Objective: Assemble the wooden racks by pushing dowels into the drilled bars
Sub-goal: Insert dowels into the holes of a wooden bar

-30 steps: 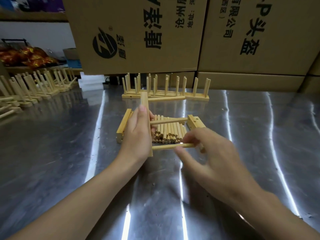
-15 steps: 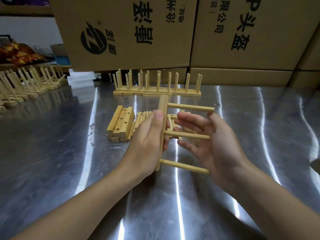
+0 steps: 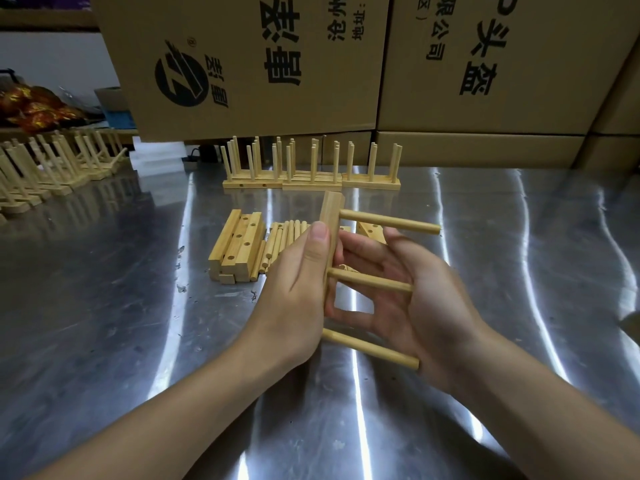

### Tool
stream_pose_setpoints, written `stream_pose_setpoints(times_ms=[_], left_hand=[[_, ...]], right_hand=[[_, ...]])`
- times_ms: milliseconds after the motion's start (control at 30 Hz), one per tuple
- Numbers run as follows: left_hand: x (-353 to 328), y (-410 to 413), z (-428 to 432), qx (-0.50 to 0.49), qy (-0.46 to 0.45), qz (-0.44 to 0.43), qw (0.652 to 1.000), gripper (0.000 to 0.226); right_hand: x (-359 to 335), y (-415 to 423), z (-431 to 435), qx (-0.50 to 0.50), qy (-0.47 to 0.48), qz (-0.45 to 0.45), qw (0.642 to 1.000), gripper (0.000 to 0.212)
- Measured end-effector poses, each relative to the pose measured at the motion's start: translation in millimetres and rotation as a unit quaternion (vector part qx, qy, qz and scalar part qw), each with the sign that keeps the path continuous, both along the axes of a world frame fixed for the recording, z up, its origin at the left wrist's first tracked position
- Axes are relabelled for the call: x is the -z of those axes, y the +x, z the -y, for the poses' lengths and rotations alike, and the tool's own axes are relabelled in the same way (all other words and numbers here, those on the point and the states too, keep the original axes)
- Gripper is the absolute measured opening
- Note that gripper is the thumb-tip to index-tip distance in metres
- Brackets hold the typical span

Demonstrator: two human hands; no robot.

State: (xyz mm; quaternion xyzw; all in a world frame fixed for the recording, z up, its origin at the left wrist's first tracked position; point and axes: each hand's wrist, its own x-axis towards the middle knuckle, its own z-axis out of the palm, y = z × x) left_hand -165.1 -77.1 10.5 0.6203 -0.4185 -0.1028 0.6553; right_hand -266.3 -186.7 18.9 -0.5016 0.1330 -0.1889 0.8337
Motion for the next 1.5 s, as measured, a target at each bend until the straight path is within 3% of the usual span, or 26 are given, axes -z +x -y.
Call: stream_pose_setpoints(times_ms=[233,467,733,1000,1233,1500], left_hand=[[0,-2,-2,-0.002,0.010,0.017,1.000,0.053],[-7,4,0,-0.009,-0.003,0.021,1.000,0.049],[-7,19,-5,0.052,0.048,0.042,0.997,0.055],[-1,19,-7,0.105,0.140,0.118,0.978,0.051],[-11,16,-11,0.056,0.191,0.224,0.954,0.044],[-17,14,-14,0.004,0.249,0.317,0.915,0.058]], right_hand=[[-3,-1,-4,-0.009,0.008,0.007,1.000,0.055],[-10,-4,11,-0.068,0.013,0.009,0.998,0.072],[-23,-12,37,-0.020,0.036,0.048,0.998,0.085],[-28,-13,32,-0.047,0.035,0.084,0.995,0.097],[-28,-13,23,-0.024,0.031,0.068,0.997,0.103],[-32,-16,20,-0.012,0.032,0.043,0.998,0.103]])
